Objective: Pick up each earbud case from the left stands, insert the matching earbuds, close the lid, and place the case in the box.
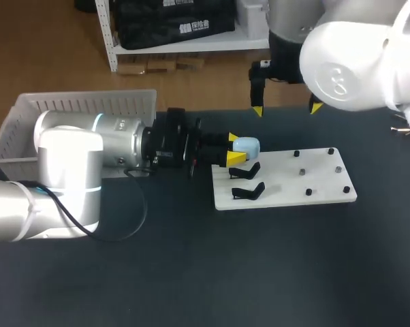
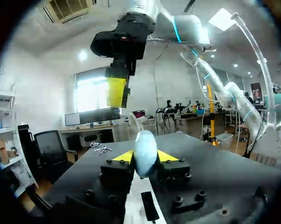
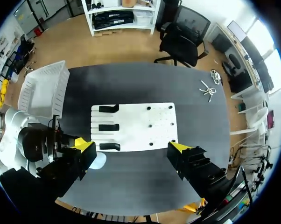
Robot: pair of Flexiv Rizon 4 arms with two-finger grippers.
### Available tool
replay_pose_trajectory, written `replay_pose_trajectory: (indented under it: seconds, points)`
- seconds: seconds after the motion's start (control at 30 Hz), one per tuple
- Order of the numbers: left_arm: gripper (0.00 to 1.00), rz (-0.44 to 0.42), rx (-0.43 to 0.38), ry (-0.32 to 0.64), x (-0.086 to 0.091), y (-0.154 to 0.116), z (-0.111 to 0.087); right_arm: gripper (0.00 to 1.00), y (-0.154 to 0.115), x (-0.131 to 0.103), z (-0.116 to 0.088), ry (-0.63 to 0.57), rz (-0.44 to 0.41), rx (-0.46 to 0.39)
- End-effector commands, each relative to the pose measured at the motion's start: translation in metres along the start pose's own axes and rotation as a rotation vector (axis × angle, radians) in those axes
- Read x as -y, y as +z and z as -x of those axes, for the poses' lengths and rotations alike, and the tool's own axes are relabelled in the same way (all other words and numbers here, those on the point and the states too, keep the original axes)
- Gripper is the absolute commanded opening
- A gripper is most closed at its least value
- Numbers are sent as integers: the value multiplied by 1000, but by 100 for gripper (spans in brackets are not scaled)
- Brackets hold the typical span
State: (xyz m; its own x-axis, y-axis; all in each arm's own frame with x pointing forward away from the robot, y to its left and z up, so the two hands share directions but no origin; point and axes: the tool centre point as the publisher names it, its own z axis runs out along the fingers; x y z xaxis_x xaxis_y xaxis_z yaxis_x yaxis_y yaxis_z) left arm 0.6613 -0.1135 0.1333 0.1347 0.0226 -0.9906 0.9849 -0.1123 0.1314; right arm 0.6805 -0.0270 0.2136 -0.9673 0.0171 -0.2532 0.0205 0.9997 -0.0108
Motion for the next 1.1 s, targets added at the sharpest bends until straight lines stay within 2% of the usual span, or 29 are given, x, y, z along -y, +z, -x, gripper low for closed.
replay_pose_trajectory:
  seconds: [0.03,0.13,0.4,0.53,0.6,0.83,0.97,1.1]
  points:
    - [0,27,1,-3,-3,-8,0,100,-7,23,-18,36,43,124]
    - [0,85,-7,-20,-10,-29,-1,100,-6,33,-21,64,72,120]
    - [0,242,-33,-48,-28,-94,5,100,-6,33,-21,64,72,120]
    - [0,329,-99,-45,-40,-133,5,100,-6,33,-21,64,72,120]
    - [0,385,-105,-59,-47,-151,6,100,-6,33,-21,64,72,120]
    - [0,534,-206,-59,-79,-198,8,100,-6,33,-21,64,72,120]
    - [0,623,-266,-88,-100,-232,-4,100,-6,33,-21,64,72,120]
    - [0,731,-321,-143,-117,-267,-29,100,-6,33,-21,64,72,120]
